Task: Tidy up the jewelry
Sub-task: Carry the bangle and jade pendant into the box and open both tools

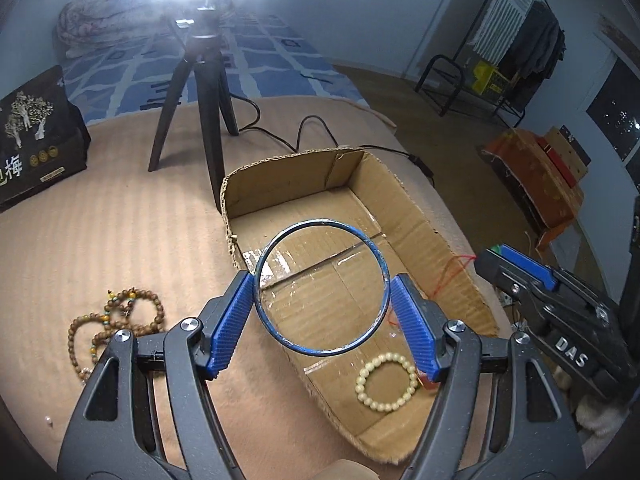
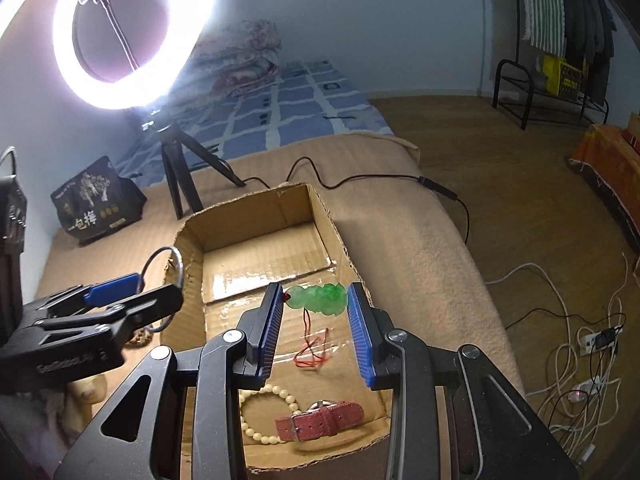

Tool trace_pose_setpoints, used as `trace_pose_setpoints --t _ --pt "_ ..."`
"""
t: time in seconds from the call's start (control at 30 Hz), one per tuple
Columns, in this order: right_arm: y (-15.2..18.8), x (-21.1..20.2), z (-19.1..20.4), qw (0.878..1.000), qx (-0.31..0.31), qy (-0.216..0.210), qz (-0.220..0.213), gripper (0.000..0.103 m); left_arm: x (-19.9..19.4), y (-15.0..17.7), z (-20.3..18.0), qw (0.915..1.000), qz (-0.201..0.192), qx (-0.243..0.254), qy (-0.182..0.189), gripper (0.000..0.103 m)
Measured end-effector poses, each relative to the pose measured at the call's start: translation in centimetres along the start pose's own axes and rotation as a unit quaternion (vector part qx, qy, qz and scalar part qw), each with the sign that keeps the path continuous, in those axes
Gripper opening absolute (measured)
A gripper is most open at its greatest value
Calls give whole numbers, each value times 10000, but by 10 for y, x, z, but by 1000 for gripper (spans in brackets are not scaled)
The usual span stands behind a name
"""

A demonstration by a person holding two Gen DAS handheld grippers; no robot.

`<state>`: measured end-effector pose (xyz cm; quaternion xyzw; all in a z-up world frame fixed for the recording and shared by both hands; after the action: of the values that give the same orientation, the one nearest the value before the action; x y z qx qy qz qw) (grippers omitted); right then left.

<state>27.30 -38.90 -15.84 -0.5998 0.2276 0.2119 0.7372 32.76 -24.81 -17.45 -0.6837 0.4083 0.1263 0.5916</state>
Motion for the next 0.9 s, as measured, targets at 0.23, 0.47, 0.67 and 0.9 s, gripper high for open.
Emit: trace_pose_setpoints --t 0.23,0.47,0.67,0.9 --pt "5 4 -3 9999 -34 58 98 32 14 3 -4 9999 86 45 -30 72" --pt "5 1 -7 9998 -75 198 63 63 18 6 0 9996 181 46 -192 73" --pt "7 0 -7 9998 -30 175 86 63 11 7 6 9997 134 27 -216 74" --pt "5 -7 2 9998 -103 140 39 63 -8 5 11 9997 11 56 -238 74"
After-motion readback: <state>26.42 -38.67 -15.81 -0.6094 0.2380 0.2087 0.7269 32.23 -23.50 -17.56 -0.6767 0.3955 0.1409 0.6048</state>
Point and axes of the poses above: each gripper's, at about its wrist camera, not at the fingertips, and x roughly the way its jaws point, z to its left, y to its underside, the point moved 8 cm from there along x, roughly the way its jaws point, and after that the axes turned 12 degrees about -z, right-handed, at the moved point
